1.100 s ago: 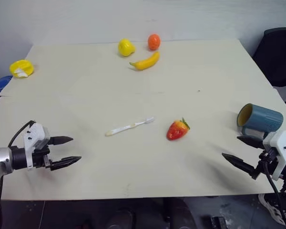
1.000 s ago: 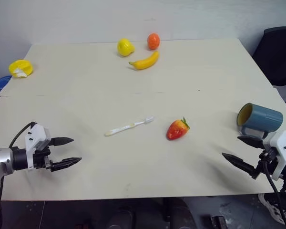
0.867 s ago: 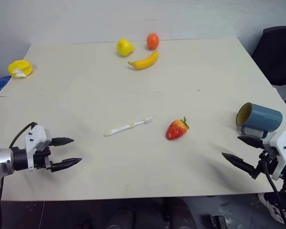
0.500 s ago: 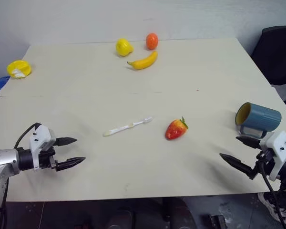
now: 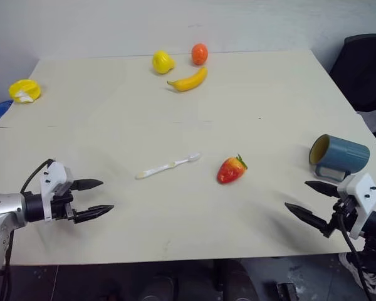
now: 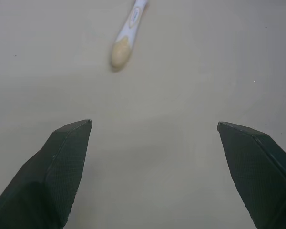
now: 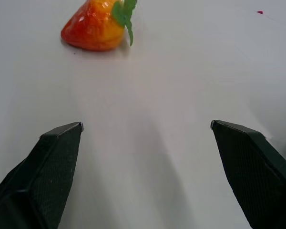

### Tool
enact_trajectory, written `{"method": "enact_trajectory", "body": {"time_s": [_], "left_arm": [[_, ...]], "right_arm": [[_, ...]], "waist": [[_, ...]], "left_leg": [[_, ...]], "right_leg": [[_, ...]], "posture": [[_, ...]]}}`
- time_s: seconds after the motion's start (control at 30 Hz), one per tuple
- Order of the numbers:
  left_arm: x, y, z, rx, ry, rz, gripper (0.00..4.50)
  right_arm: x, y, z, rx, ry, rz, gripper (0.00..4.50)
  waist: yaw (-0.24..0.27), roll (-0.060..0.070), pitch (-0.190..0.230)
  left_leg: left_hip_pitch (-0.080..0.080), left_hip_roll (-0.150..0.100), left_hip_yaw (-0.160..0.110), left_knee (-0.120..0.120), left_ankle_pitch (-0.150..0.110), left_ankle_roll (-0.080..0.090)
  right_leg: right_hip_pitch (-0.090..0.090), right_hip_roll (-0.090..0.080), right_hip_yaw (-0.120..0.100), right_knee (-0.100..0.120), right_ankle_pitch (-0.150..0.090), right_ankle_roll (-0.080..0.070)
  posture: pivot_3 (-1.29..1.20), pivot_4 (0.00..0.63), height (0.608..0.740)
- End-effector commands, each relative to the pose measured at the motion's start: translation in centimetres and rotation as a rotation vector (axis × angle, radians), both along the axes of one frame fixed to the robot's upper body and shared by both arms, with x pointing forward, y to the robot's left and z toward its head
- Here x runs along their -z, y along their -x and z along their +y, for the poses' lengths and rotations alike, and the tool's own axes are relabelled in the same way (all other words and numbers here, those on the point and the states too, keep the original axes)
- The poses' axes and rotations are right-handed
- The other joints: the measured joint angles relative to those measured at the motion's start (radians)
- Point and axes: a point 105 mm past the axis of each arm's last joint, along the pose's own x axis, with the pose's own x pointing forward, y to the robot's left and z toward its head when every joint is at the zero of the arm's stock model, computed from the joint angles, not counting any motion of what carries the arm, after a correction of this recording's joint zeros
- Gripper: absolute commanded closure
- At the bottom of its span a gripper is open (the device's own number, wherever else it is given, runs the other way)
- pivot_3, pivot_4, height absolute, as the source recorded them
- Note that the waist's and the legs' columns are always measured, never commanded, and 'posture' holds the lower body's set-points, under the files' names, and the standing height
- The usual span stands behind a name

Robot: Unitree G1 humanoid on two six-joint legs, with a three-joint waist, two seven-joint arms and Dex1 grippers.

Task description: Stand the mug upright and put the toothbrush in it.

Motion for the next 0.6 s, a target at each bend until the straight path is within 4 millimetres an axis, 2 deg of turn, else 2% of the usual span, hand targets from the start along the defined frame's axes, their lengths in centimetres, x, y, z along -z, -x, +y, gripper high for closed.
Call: {"method": "enact_trajectory", "body": {"time_s": [0.03, 0.13, 0.27, 0.37, 0.47, 0.6], "left_arm": [[-3.4, 0.6, -3.5, 0.181, 0.029, -0.041, 0.00], [-6.0, 1.0, -7.3, 0.372, 0.095, -0.036, 0.00], [-6.5, 1.2, -9.6, 0.492, 0.066, -0.028, 0.00], [-6.1, 1.0, -10.7, 0.571, 0.021, -0.017, 0.00], [-5.6, 0.4, -11.1, 0.590, -0.013, -0.027, 0.00], [-5.5, -0.2, -11.6, 0.588, -0.027, -0.052, 0.00]], "right_arm": [[-1.8, -0.2, 3.1, -0.154, 0.222, -0.150, 0.02], [-2.2, -0.9, 6.7, -0.317, 0.430, -0.316, 0.02], [-2.1, -2.3, 8.5, -0.370, 0.546, -0.441, 0.02], [-0.8, -3.6, 9.9, -0.433, 0.663, -0.510, 0.02], [0.2, -4.9, 10.9, -0.477, 0.729, -0.553, 0.02], [1.4, -6.8, 11.6, -0.514, 0.819, -0.620, 0.02]], "waist": [[0.000, 0.000, 0.000], [0.001, -0.001, 0.000], [-0.005, -0.001, -0.001], [-0.016, -0.003, 0.000], [-0.023, -0.004, 0.000], [-0.027, -0.004, 0.000]], "left_leg": [[0.000, 0.000, 0.000, 0.000, 0.000, 0.000], [0.000, 0.000, 0.000, 0.002, 0.000, 0.000], [0.000, -0.002, 0.001, 0.001, 0.000, -0.001], [-0.001, -0.002, 0.006, 0.001, -0.001, -0.002], [0.000, -0.002, 0.011, 0.001, -0.001, -0.002], [0.000, -0.002, 0.012, 0.001, -0.001, -0.002]], "right_leg": [[0.000, 0.000, 0.000, 0.000, 0.000, 0.000], [0.000, 0.000, 0.000, 0.001, 0.001, 0.000], [-0.001, 0.002, 0.001, 0.001, 0.001, -0.001], [-0.004, 0.002, 0.000, 0.000, 0.002, -0.002], [-0.003, 0.003, 0.000, 0.000, 0.002, -0.003], [-0.004, 0.003, 0.000, 0.000, 0.002, -0.003]], "posture": [[0.00, 0.150, 0.740], [0.00, 0.150, 0.740], [0.00, 0.150, 0.740], [0.00, 0.150, 0.740], [0.00, 0.150, 0.740], [0.00, 0.150, 0.740]]}}
